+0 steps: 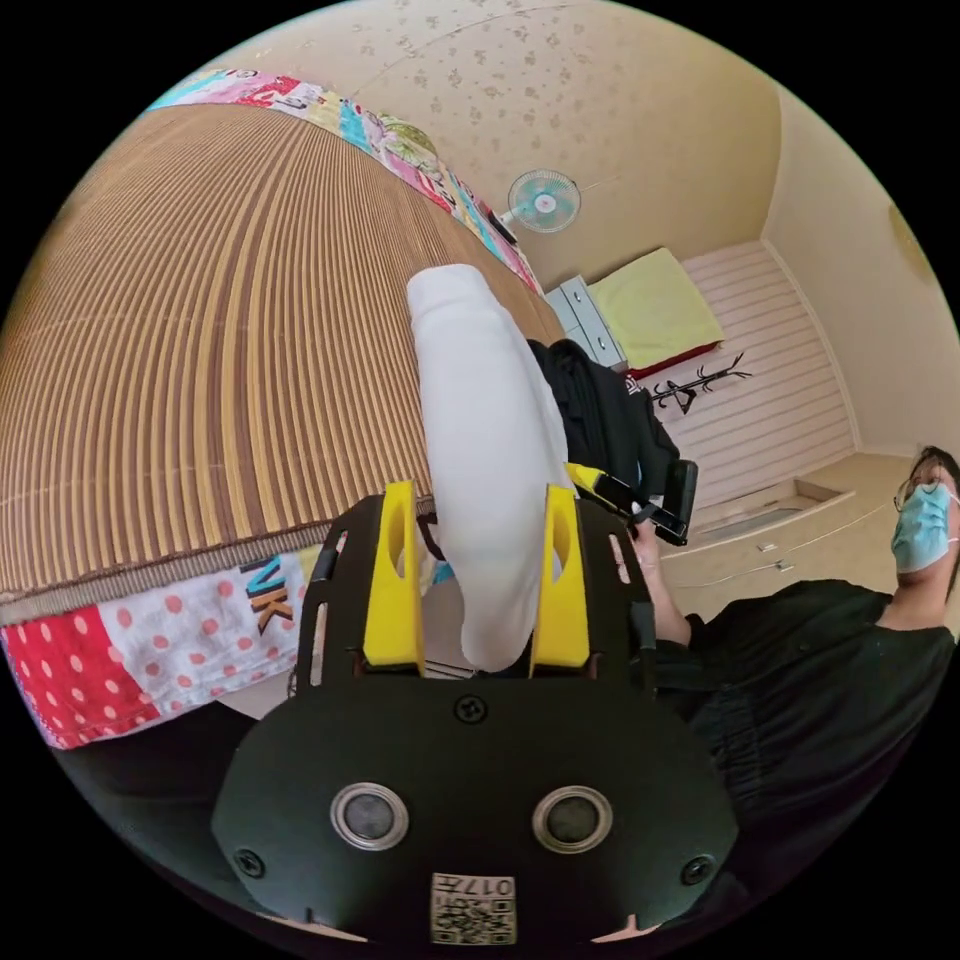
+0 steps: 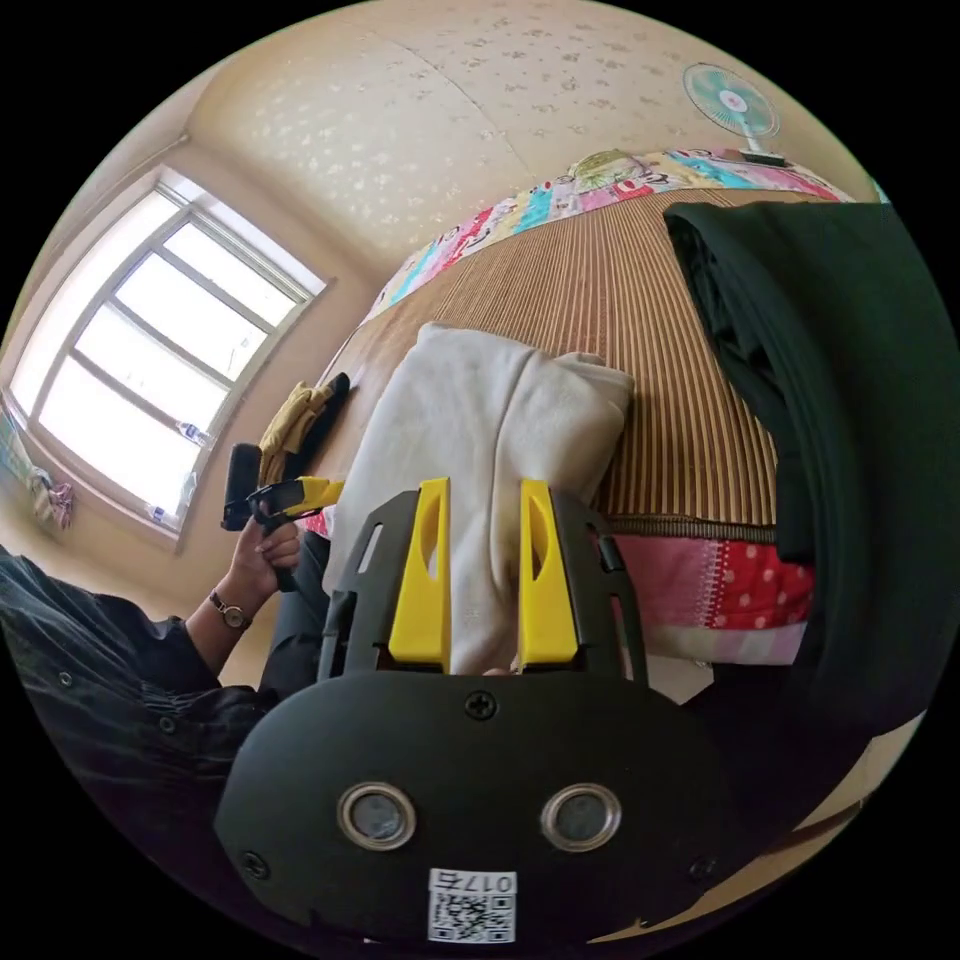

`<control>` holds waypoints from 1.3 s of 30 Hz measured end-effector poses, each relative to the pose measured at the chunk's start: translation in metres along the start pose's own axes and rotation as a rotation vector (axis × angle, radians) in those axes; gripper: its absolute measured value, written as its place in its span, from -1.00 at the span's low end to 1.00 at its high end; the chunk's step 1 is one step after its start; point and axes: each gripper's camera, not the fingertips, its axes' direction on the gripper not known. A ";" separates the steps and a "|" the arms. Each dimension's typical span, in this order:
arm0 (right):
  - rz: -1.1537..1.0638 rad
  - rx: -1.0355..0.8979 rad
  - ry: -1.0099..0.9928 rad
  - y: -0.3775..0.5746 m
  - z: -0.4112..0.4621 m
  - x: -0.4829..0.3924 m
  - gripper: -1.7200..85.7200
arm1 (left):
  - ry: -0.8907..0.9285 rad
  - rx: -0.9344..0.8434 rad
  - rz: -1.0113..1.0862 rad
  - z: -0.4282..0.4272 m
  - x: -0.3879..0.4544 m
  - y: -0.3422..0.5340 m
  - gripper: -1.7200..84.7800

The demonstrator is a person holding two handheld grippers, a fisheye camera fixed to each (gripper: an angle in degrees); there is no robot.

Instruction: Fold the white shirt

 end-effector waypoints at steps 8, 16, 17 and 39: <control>0.220 -0.100 0.042 -0.017 -0.042 0.061 -0.59 | 0.062 -0.031 -0.072 0.029 0.016 0.016 -0.54; 0.321 -0.236 -0.239 -0.027 -0.049 0.164 -0.51 | 0.096 -0.133 -0.034 0.046 0.044 0.012 -0.54; 0.324 -0.229 -0.249 -0.026 -0.050 0.170 -0.51 | 0.112 -0.142 -0.031 0.048 0.045 0.010 -0.54; -0.008 -0.122 -0.581 -0.027 -0.137 0.231 -0.78 | 0.087 0.103 0.075 0.093 0.251 0.012 -0.67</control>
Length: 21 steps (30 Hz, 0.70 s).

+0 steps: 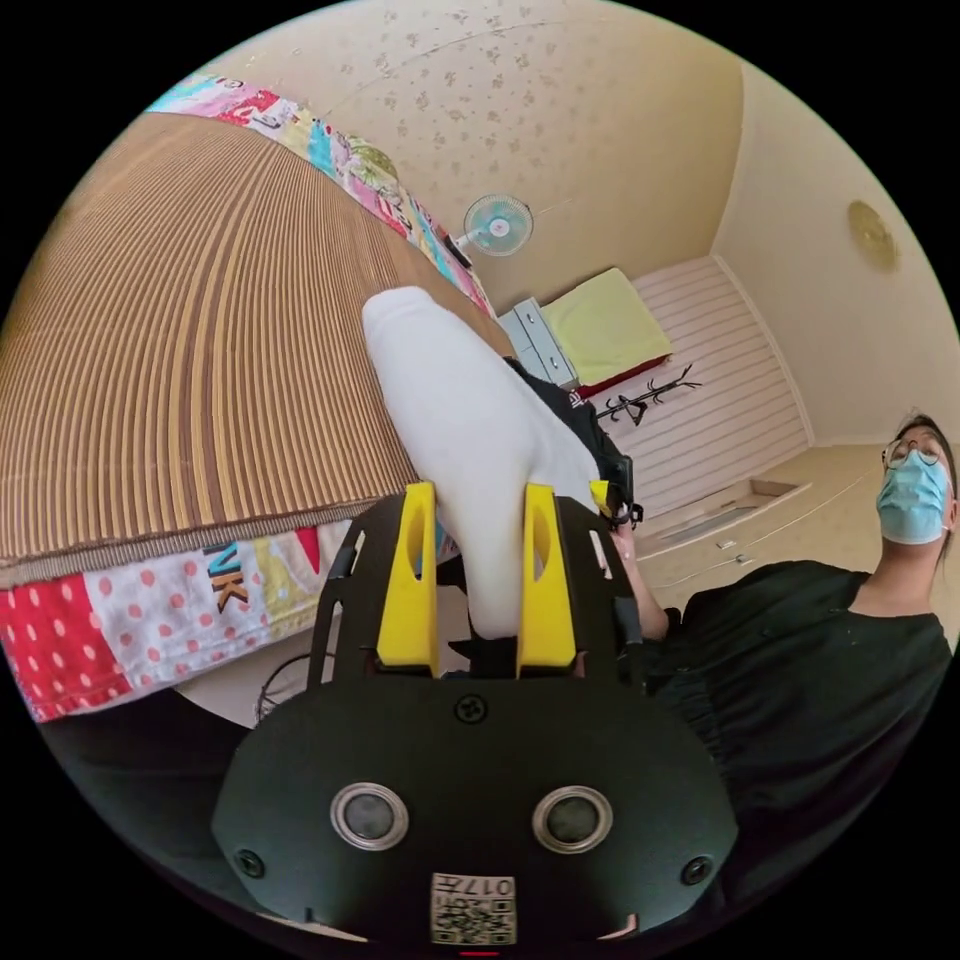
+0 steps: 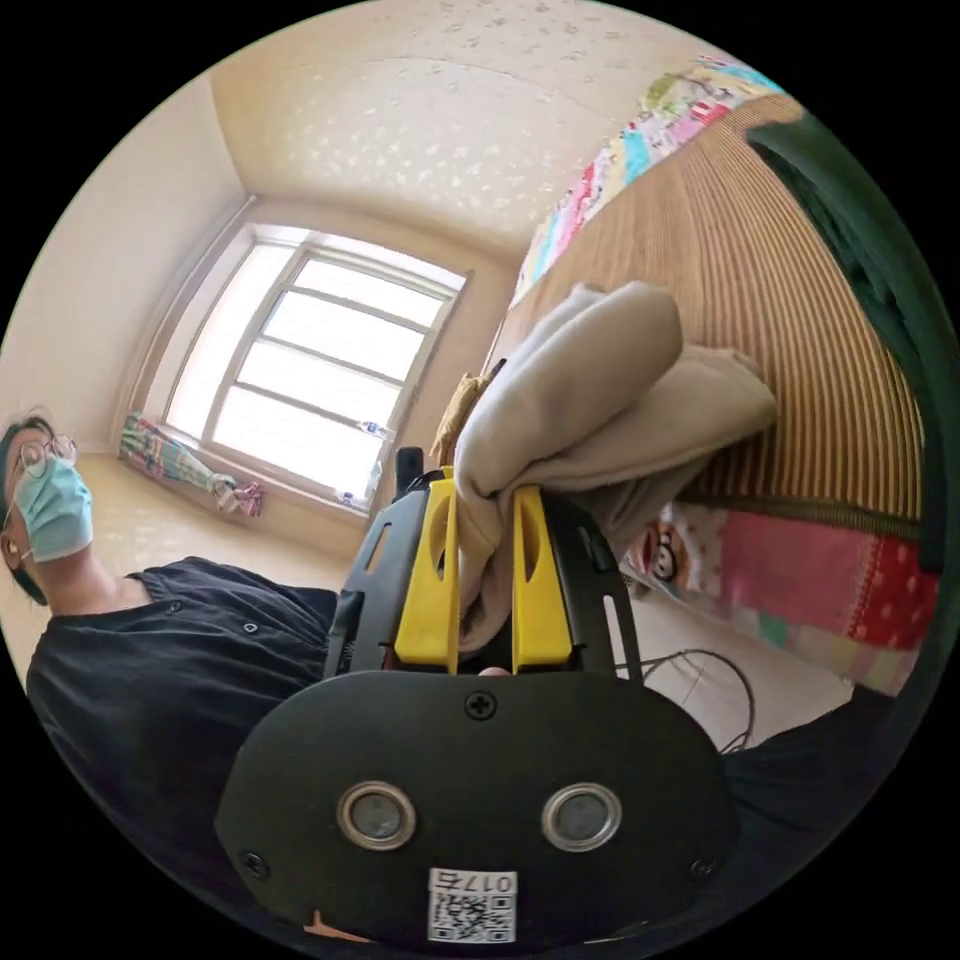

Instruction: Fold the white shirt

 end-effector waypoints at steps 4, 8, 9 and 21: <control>-0.123 -0.038 0.003 -0.025 0.026 -0.011 -0.78 | -0.071 0.084 0.048 -0.022 0.050 -0.013 -0.69; -0.199 -0.090 -0.033 -0.058 0.082 -0.015 -0.78 | -0.125 0.176 0.065 -0.070 0.078 -0.021 -0.69; -0.242 -0.113 -0.036 -0.069 0.107 -0.022 -0.78 | -0.164 0.205 0.079 -0.093 0.090 -0.023 -0.69; -0.477 -0.131 0.001 -0.154 0.448 -0.058 -0.77 | -0.789 0.397 0.019 -0.321 0.220 -0.066 -0.68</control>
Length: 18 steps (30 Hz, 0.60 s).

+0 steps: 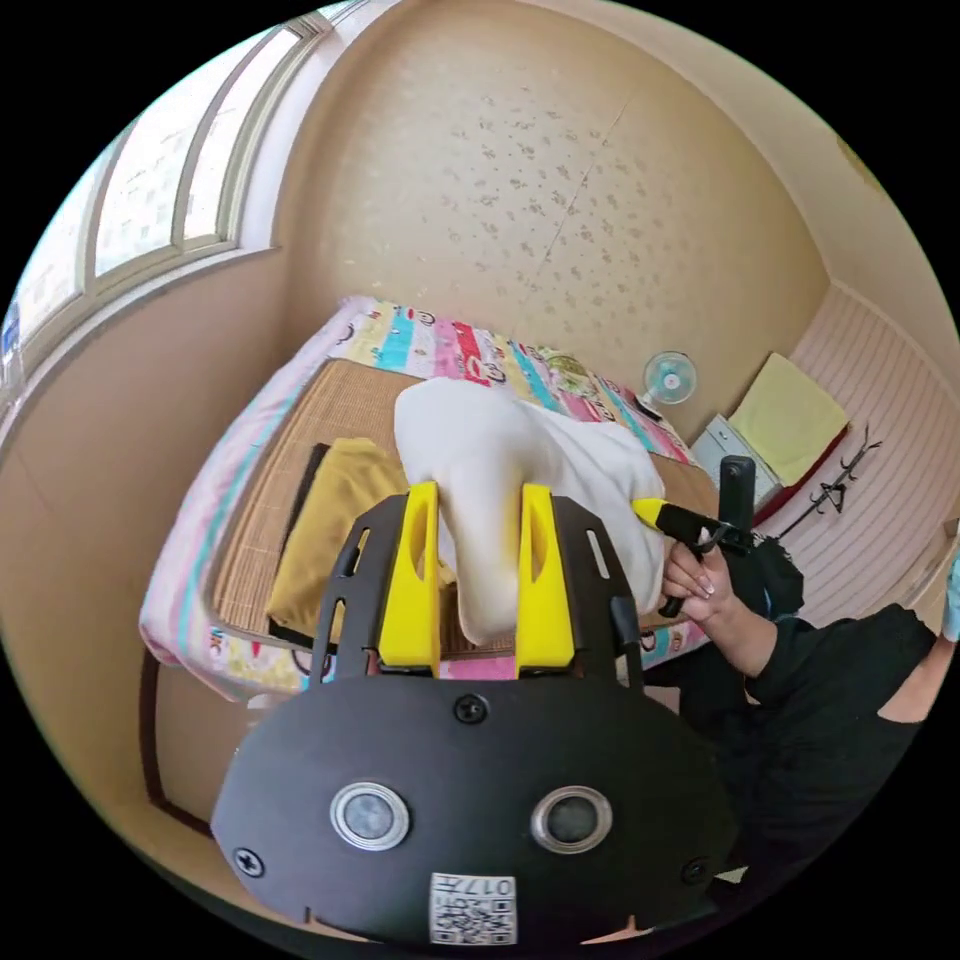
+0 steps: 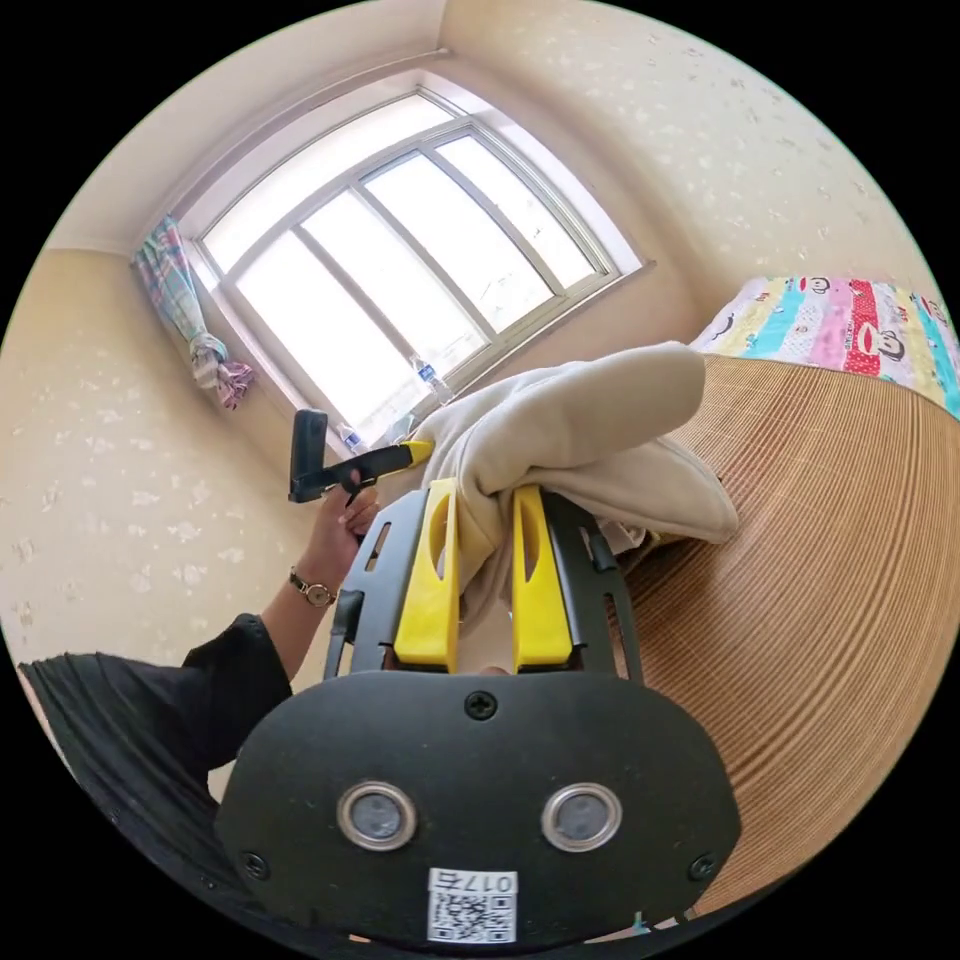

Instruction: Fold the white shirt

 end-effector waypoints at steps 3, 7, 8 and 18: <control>0.064 -0.046 0.079 0.016 0.089 0.037 -0.76 | -0.129 0.051 -0.179 -0.006 -0.025 0.016 -0.72; 0.219 -0.249 0.092 0.086 0.182 0.114 -0.73 | -0.062 0.077 -0.310 0.003 -0.008 0.070 -0.73; 0.209 -0.249 0.076 0.096 0.187 0.120 -0.73 | -0.071 0.064 -0.302 0.006 0.002 0.076 -0.73; 0.330 -0.150 -0.090 0.149 0.206 0.277 -0.60 | 0.083 0.014 -0.336 0.003 0.096 0.105 -0.54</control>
